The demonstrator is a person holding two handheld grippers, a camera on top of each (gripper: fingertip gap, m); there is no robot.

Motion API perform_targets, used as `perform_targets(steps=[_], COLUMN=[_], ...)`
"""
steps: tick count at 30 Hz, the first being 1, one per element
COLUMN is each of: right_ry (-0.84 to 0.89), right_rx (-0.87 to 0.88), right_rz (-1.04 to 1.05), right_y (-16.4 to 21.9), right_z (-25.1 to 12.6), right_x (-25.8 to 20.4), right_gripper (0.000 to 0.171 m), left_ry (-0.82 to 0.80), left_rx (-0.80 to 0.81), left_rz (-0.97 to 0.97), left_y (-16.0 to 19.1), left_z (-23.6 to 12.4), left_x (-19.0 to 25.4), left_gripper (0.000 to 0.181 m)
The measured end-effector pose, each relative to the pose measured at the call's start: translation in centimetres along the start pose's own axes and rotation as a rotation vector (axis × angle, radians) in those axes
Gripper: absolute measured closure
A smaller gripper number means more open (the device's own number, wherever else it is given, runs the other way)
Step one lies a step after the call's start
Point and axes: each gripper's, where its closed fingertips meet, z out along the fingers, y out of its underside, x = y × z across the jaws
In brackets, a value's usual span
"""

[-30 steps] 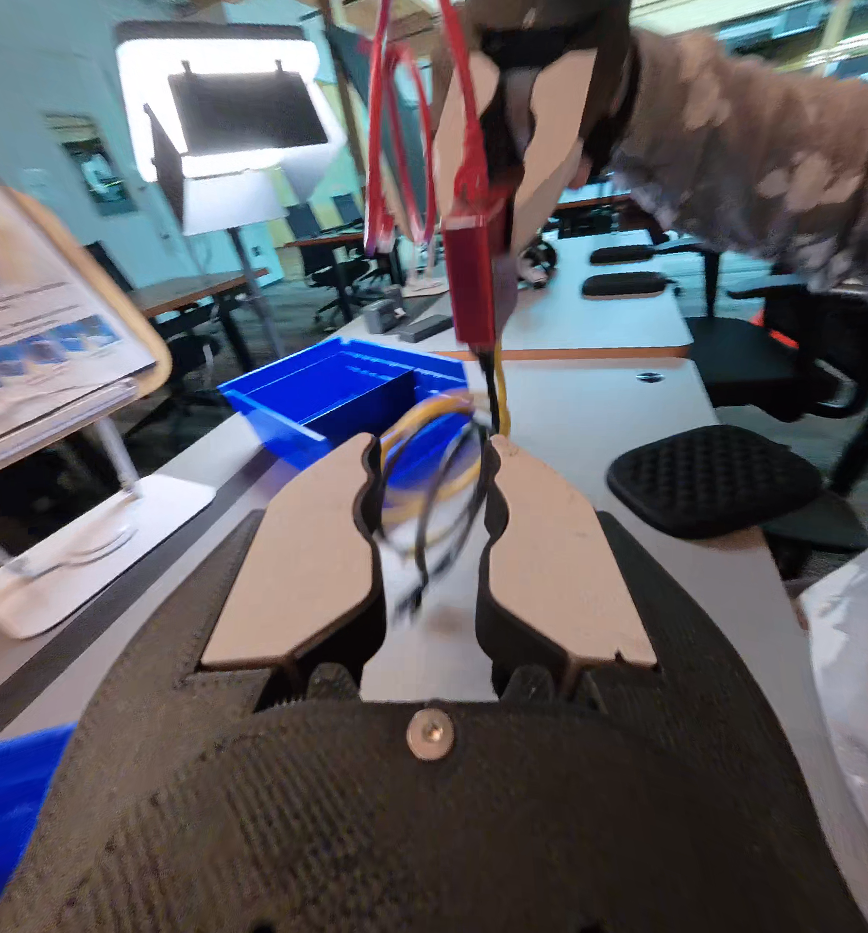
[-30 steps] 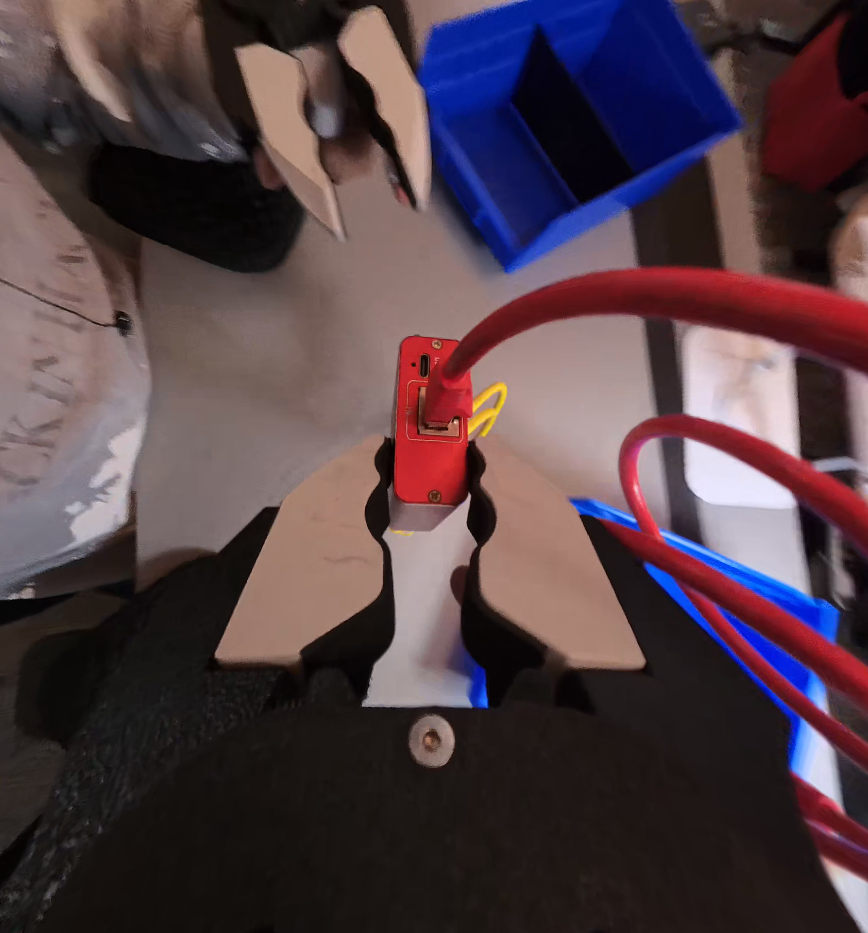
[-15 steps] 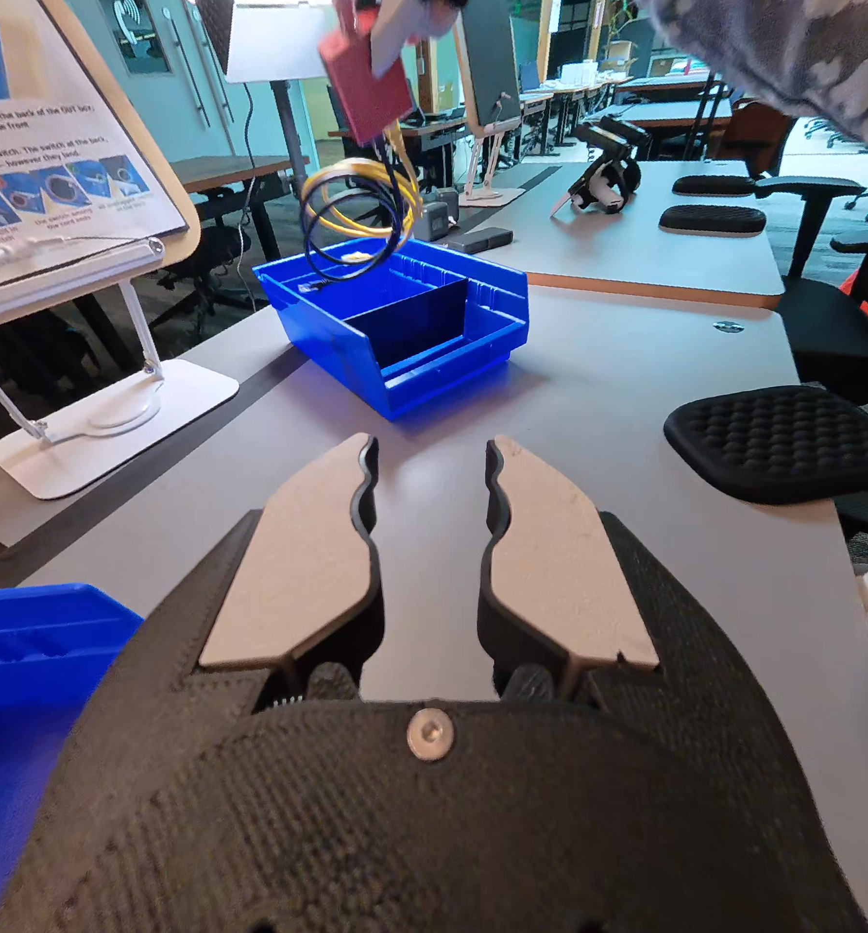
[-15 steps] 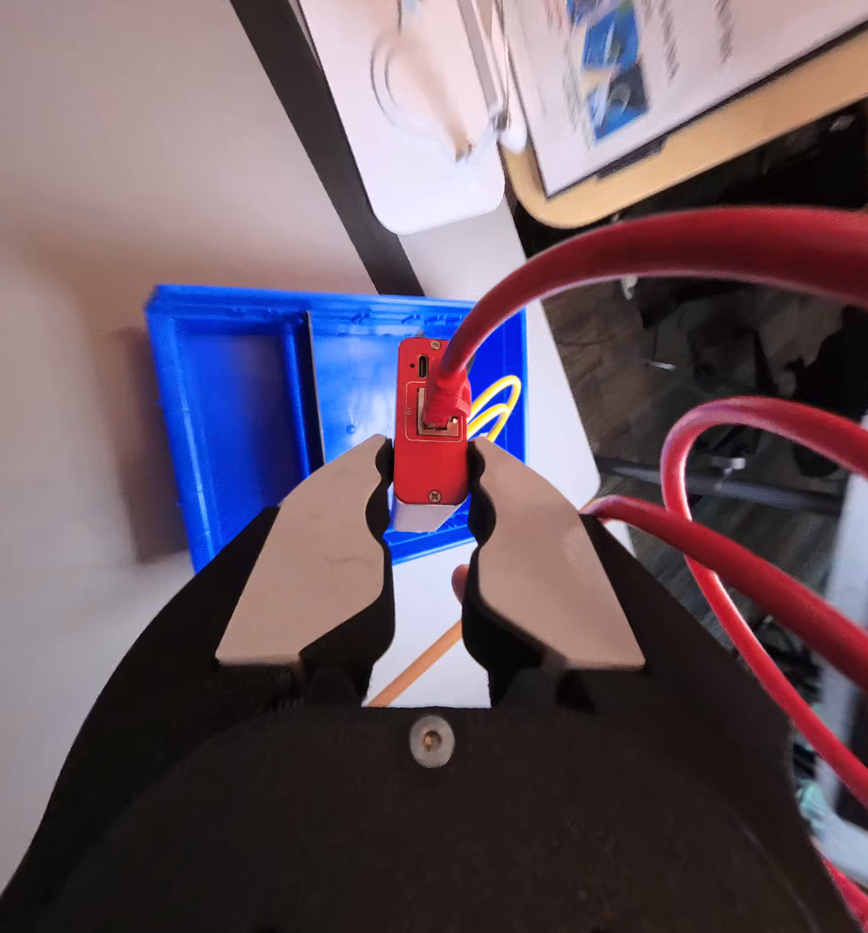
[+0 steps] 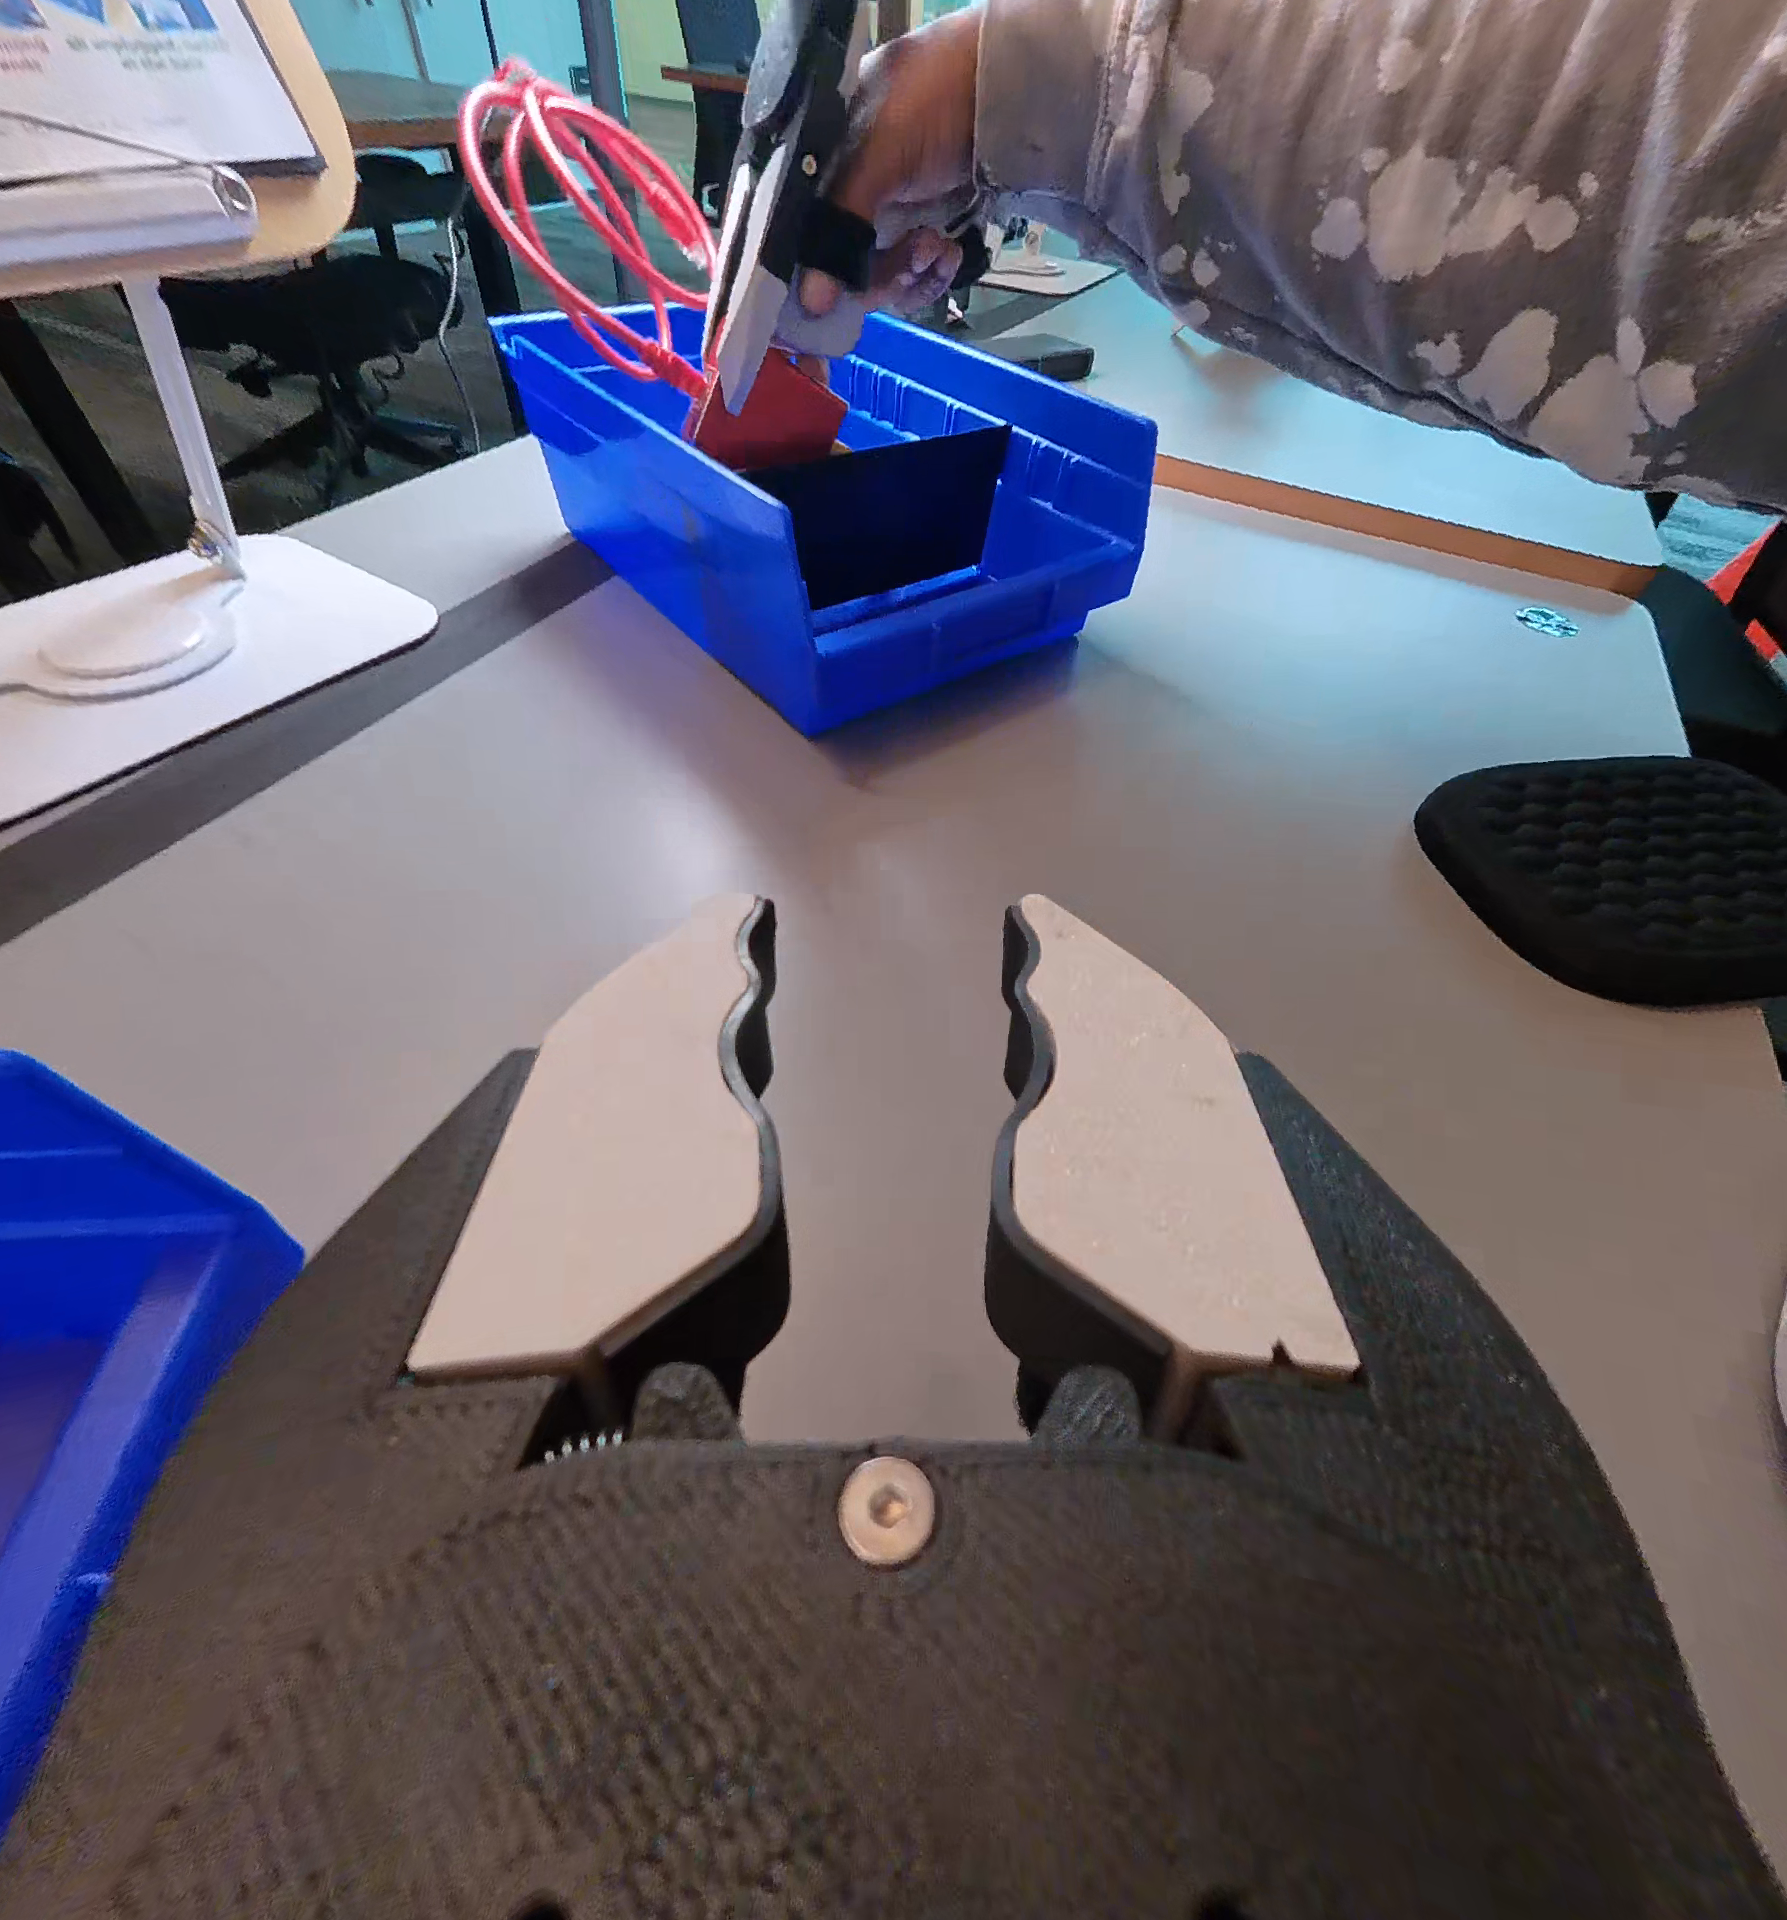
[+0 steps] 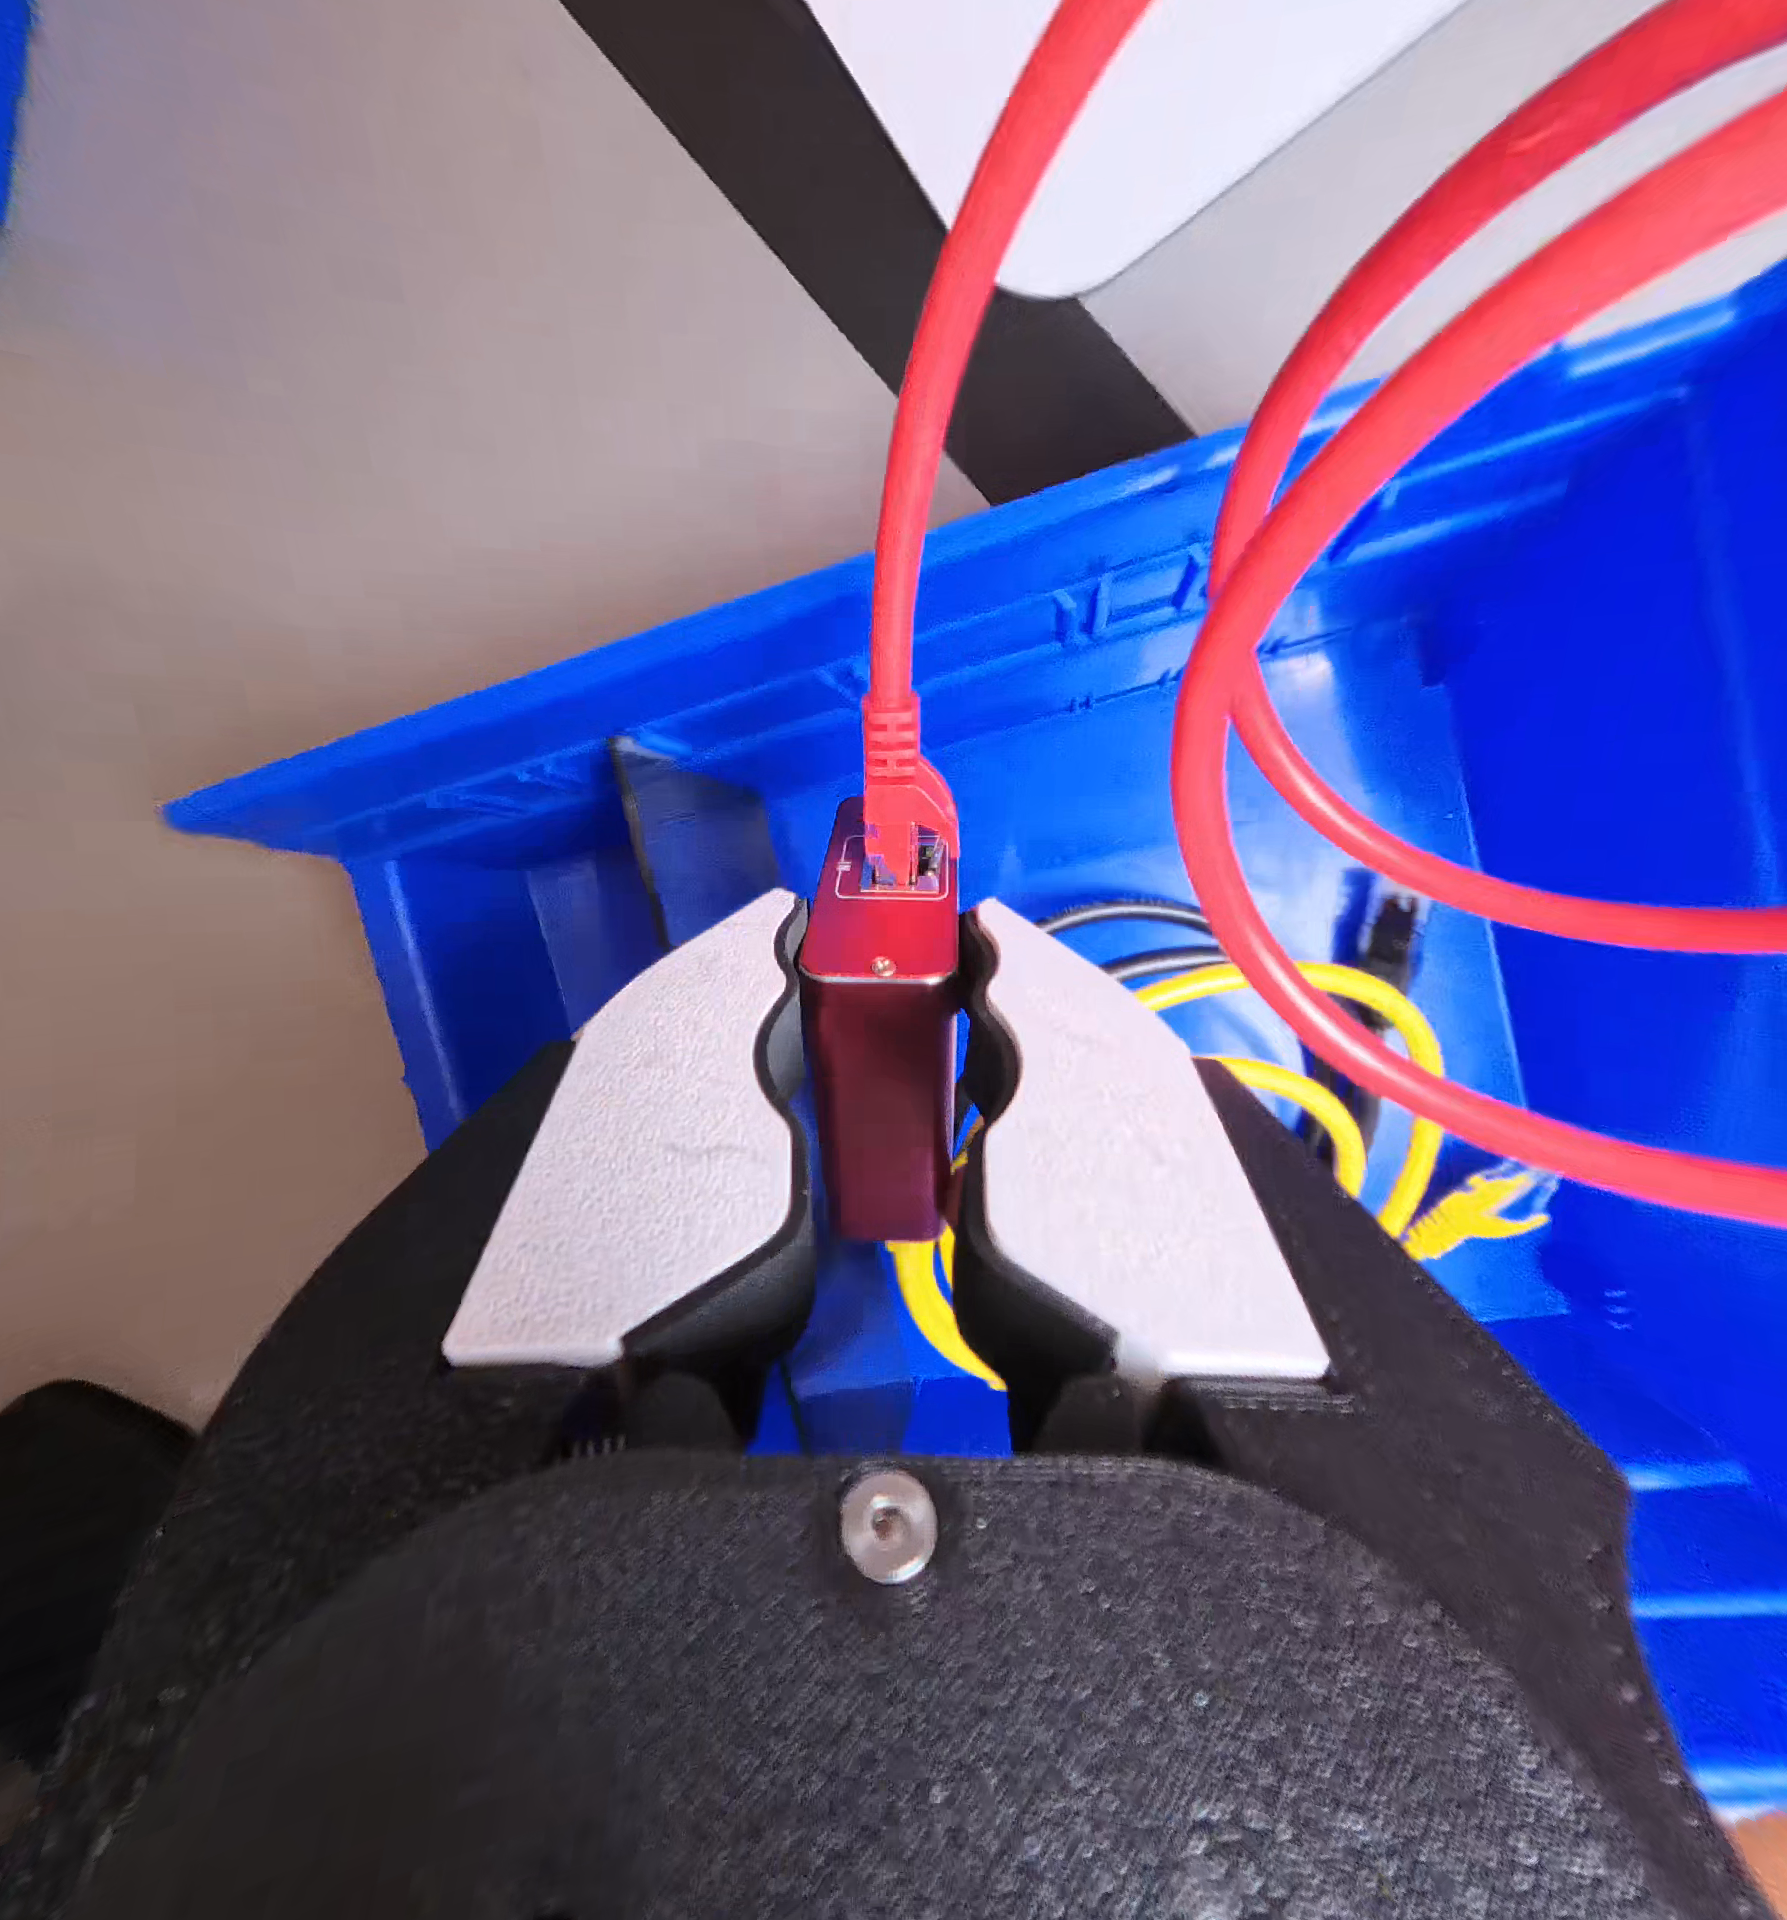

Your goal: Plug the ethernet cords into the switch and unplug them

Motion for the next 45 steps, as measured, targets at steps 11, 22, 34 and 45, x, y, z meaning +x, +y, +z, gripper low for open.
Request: perform_targets(steps=[11,22,34,45], right_ry=[0.304,0.404,0.561,0.614], right_rx=[-0.046,0.317,0.388,0.109], right_rz=[-0.1,-0.253,-0.244,-0.343], right_y=[-0.8,1.5,10.3,11.3], right_z=[-2.0,-8.0,-2.6,1.3], right_x=[0.2,-11.4,-15.3,-10.9], right_gripper=[0.123,0.123,0.12,0.112], left_ry=[-0.04,-0.128,-0.504,-0.693], left_rx=[-0.015,0.017,-0.18,-0.523], left_rz=[-0.012,-0.012,0.027,0.137], left_y=[0.6,-0.6,3.0,8.0], left_z=[-0.1,-1.5,-8.4,-10.5], left_x=[-0.9,-2.3,-10.5,-15.5], left_gripper=[0.137,0.137,0.133,0.125])
